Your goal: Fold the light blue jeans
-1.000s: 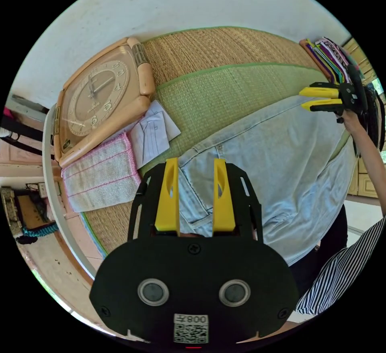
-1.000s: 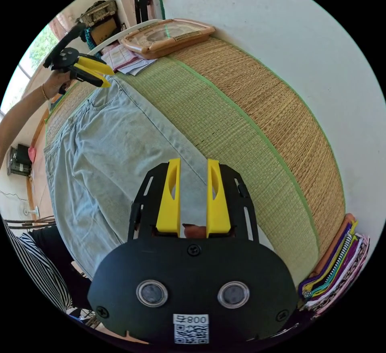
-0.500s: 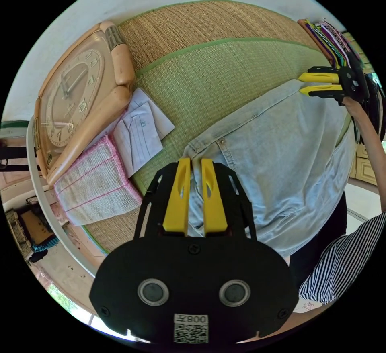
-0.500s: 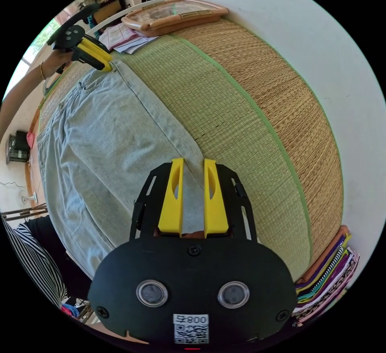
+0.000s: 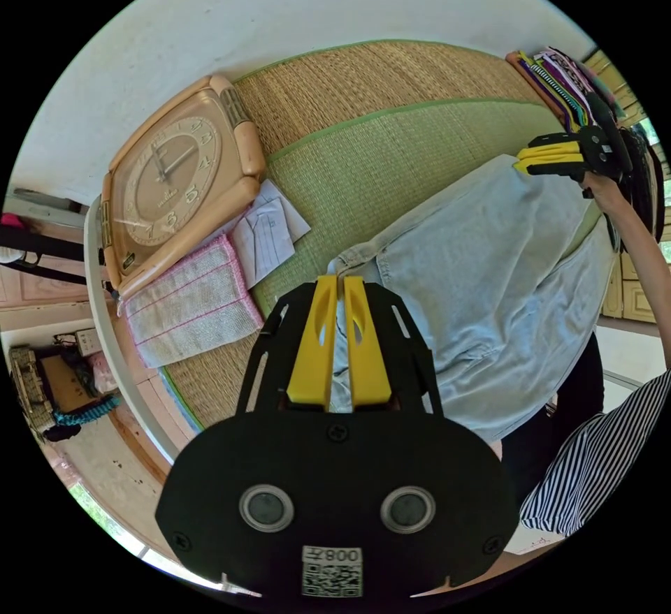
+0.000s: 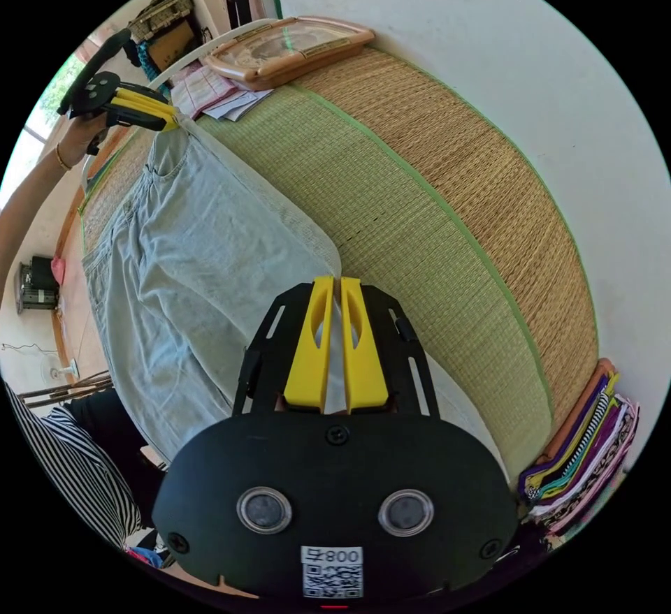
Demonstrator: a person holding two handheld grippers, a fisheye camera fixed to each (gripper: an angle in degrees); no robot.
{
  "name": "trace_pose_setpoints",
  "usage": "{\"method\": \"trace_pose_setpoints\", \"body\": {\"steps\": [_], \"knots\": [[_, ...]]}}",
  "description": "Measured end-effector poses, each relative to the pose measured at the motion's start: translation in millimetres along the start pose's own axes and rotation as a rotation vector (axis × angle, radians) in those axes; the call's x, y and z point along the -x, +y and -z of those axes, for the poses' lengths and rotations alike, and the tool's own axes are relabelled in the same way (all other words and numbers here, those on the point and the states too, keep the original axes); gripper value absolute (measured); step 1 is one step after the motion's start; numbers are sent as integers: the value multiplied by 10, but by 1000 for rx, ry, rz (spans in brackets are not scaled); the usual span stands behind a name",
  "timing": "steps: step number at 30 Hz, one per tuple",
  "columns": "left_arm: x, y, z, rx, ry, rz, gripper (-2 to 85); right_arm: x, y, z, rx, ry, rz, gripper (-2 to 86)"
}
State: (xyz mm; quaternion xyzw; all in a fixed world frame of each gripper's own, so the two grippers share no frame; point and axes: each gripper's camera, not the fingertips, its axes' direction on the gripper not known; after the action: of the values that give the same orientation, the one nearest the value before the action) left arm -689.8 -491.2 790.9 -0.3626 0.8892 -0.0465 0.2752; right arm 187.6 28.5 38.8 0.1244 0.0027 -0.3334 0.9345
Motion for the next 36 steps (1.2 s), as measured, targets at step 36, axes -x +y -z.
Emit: {"method": "trace_pose_setpoints", "body": {"steps": [36], "knots": [[-1437,2874,-286,-34,27,19,16,2441,1633,-123,2,51,-6,14]]}}
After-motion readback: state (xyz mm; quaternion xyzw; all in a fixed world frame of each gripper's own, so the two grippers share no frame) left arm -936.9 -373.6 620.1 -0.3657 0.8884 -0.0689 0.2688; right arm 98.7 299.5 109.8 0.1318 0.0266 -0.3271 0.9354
